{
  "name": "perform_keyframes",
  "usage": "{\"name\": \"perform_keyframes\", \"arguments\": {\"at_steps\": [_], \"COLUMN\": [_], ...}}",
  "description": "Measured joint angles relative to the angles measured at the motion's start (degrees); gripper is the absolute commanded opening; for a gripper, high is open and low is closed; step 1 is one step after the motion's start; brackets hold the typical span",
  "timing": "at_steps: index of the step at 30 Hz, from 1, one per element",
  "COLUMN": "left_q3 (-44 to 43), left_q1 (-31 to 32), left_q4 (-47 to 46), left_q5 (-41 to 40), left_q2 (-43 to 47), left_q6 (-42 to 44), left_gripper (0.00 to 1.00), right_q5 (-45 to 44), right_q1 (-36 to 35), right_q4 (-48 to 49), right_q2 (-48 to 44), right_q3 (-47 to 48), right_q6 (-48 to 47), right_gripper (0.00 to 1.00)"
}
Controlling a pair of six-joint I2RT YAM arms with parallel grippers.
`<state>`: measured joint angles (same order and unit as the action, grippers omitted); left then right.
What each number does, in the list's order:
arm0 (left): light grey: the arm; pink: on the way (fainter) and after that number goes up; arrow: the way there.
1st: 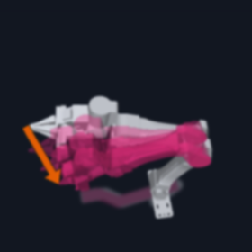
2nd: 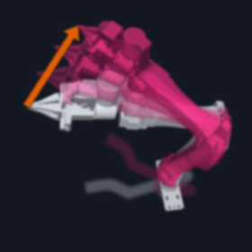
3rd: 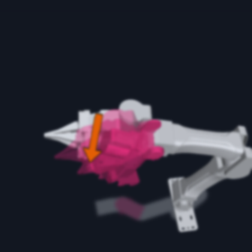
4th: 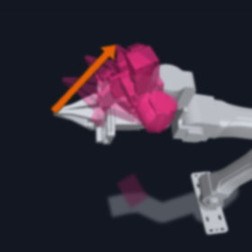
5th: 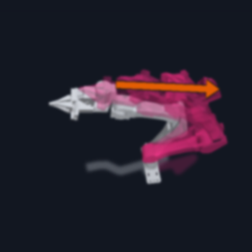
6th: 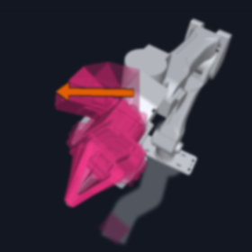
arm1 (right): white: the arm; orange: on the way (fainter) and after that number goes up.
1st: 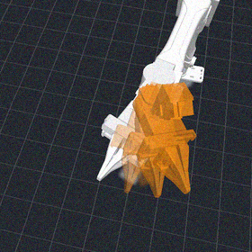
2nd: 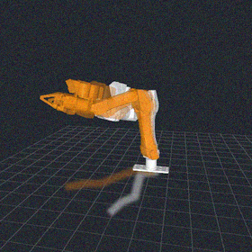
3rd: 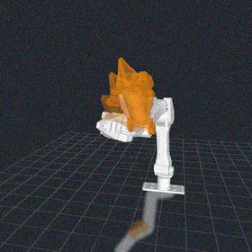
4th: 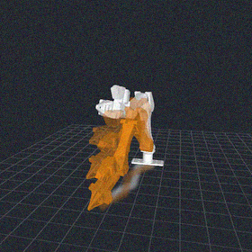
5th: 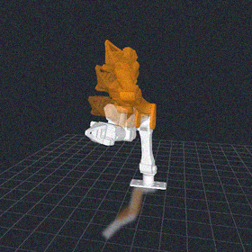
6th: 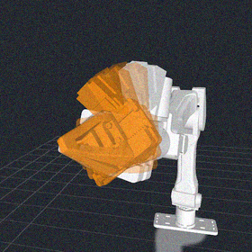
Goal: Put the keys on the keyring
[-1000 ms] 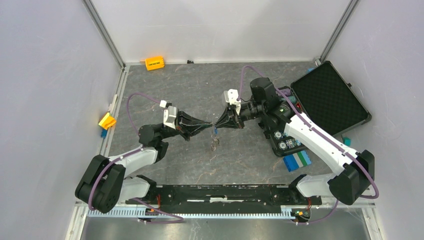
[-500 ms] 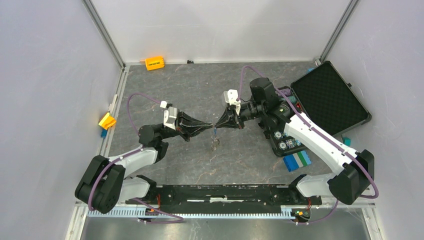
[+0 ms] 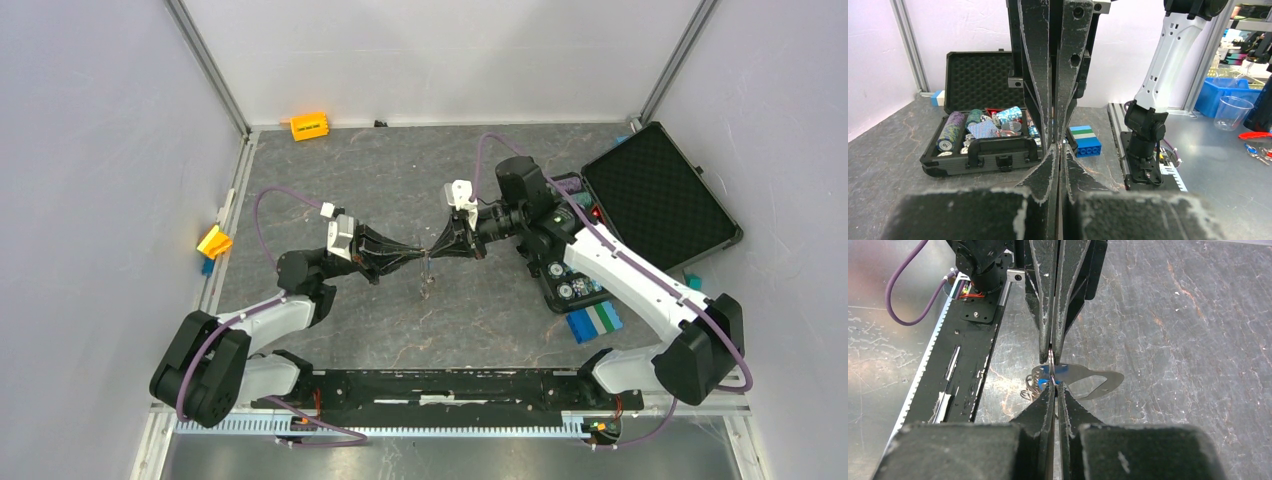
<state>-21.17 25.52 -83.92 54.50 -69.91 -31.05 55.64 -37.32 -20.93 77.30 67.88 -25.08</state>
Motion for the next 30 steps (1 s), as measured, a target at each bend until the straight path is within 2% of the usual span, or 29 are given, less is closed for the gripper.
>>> {"name": "perform_keyframes", "arguments": {"at_steps": [16,30], "left_q3": [0.0,0.0], "left_q1": [0.0,0.0], "left_q4": [0.0,-0.1], "left_q5": [0.1,1.2], "left_q2": [0.2,0.2], "left_q6": [0.0,0.0], "left_gripper": [0.02,0.02], "right_q5": [1.9,1.3], "right_q1": [-0.1,-1.9], "right_q4": [3.1,2.0], "right_q2": [1.0,3.5], "right_q3": [-1.9,-2.0], "right_q6": [2.2,2.3], "right_gripper": [0.08,0.17]}}
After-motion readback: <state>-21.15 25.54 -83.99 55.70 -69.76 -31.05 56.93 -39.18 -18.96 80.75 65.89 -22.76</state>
